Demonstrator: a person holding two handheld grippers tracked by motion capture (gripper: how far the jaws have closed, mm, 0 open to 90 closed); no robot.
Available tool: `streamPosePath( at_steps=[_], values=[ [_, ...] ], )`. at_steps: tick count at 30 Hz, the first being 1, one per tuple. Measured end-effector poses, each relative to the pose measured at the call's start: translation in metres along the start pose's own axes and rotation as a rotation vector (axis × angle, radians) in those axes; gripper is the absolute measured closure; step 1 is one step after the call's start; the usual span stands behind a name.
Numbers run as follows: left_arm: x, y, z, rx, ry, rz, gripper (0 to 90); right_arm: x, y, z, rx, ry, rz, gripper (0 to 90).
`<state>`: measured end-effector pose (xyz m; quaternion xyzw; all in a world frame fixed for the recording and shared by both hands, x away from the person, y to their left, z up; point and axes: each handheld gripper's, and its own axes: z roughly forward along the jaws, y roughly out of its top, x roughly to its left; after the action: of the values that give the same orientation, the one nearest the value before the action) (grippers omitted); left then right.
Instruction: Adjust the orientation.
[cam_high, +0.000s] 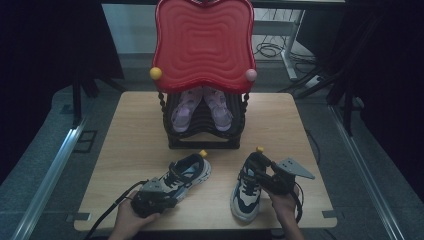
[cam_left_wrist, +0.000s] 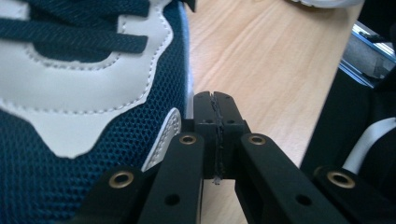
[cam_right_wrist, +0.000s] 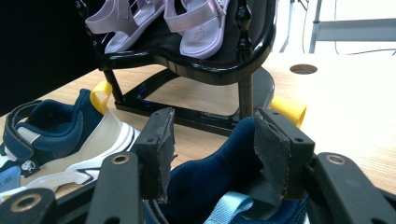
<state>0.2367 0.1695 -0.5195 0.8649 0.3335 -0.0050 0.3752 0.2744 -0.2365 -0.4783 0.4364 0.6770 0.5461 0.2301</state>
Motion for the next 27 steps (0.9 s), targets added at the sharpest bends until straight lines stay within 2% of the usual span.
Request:
streamPosePath(
  at_steps=[2, 16, 27],
  values=[
    [0.007, -0.002, -0.004, -0.012, 0.009, -0.017, 89.3, 0.0, 0.0, 0.0, 0.0, -0.001, 0.001, 47.9],
    [0.031, -0.011, -0.015, -0.041, 0.049, -0.079, 89.4, 0.001, -0.001, 0.001, -0.002, 0.001, 0.0, 47.9],
    [0.056, -0.011, -0.02, -0.057, 0.077, -0.123, 89.4, 0.002, -0.002, 0.003, -0.001, 0.005, -0.004, 47.9]
  ],
)
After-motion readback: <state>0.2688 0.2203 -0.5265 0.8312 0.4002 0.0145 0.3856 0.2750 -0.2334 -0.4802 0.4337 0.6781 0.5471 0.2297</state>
